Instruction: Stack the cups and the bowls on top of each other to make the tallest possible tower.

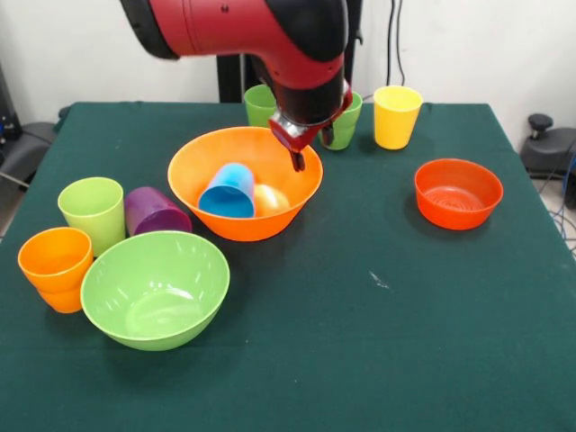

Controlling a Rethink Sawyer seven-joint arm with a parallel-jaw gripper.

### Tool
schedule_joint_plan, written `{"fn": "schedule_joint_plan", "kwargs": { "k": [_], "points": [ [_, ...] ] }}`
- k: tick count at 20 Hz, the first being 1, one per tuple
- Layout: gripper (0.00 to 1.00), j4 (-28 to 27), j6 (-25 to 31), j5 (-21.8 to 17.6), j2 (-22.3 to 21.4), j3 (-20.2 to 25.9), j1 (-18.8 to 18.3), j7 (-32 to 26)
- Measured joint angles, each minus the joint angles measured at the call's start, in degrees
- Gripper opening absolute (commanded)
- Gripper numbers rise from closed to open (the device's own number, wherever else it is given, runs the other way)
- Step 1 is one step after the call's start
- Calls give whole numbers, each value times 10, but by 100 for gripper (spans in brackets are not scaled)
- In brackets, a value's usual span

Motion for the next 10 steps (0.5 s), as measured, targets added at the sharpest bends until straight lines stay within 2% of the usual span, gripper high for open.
{"fn": "schedule_joint_plan", "kwargs": {
  "k": [4, 10],
  "points": [
    [100, -10, 0, -12, 17, 11, -10, 0],
    [100, -24, 3, -15, 17, 17, -6, 0]
  ]
}}
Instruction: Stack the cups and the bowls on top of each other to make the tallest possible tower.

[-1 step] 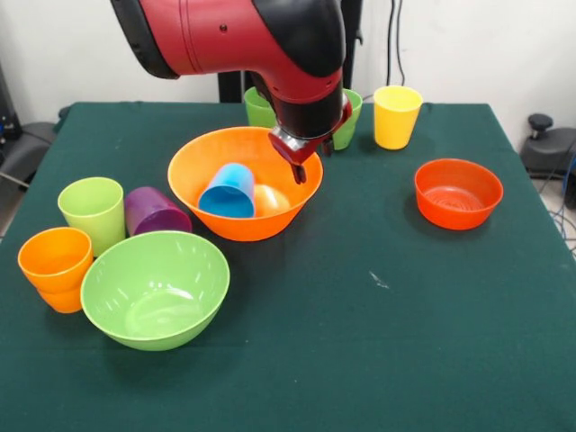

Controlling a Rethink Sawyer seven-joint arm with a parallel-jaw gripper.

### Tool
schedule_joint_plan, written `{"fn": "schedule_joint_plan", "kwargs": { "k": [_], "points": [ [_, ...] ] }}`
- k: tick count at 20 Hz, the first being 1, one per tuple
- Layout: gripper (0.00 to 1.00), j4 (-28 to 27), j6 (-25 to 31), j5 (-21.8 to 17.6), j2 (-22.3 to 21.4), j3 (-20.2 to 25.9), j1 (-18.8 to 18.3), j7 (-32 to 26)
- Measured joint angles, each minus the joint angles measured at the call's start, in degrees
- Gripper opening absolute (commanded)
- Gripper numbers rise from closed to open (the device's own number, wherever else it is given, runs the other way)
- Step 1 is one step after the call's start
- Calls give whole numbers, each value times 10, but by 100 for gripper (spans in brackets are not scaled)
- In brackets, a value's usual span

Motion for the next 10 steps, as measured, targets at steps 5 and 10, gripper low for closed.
{"fn": "schedule_joint_plan", "kwargs": {
  "k": [5, 10],
  "points": [
    [100, -17, 14, 0, 0, 4, 6, 0],
    [100, -42, 53, 0, 0, 13, 8, 0]
  ]
}}
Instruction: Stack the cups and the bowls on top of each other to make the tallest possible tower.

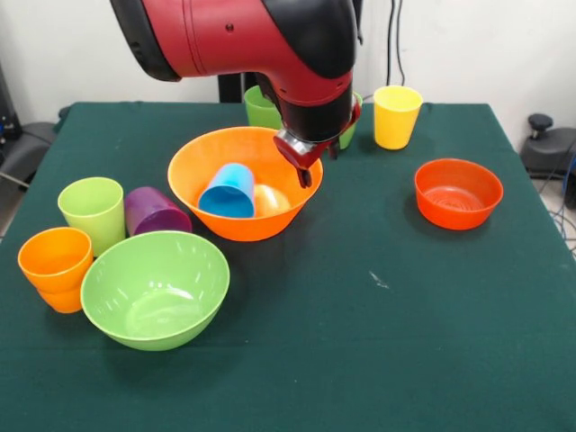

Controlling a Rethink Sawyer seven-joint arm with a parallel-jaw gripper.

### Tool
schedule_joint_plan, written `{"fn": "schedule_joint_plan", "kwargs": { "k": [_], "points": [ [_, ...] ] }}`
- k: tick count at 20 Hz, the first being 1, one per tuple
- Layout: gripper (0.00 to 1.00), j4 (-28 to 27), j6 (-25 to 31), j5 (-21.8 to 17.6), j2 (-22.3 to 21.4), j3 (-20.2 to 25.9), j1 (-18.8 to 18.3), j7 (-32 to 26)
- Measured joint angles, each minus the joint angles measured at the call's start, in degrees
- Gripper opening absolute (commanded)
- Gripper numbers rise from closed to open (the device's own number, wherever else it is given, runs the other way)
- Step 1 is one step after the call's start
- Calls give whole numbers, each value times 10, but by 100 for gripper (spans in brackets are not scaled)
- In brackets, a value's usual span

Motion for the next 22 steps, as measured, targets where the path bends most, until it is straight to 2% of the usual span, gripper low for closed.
{"fn": "schedule_joint_plan", "kwargs": {
  "k": [14, 22],
  "points": [
    [100, -63, 96, -1, 0, 8, -1, 0],
    [100, -84, 110, -3, 1, 8, -1, 0]
  ]
}}
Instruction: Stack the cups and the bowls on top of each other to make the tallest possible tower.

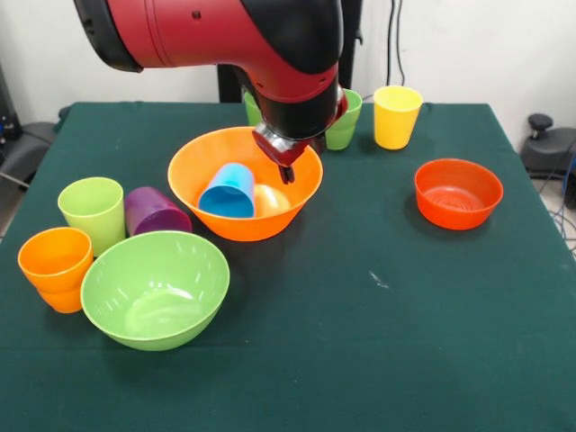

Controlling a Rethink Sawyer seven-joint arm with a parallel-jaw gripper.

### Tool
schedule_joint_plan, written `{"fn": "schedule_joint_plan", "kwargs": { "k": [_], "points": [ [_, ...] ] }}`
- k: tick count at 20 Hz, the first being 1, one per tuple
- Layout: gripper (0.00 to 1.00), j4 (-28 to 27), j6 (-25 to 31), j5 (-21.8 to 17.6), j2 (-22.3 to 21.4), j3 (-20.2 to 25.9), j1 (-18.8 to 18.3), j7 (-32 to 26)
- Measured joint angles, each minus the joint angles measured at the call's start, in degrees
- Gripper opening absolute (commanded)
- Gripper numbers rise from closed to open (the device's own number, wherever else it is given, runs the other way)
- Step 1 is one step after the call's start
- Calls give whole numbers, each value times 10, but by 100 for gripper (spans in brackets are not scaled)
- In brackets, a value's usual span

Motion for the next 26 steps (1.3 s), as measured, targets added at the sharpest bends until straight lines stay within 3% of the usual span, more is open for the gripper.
{"fn": "schedule_joint_plan", "kwargs": {
  "k": [9, 26],
  "points": [
    [100, -28, 23, 0, 5, 0, 0, 0],
    [100, -30, 23, 0, 29, 0, -6, 0]
  ]
}}
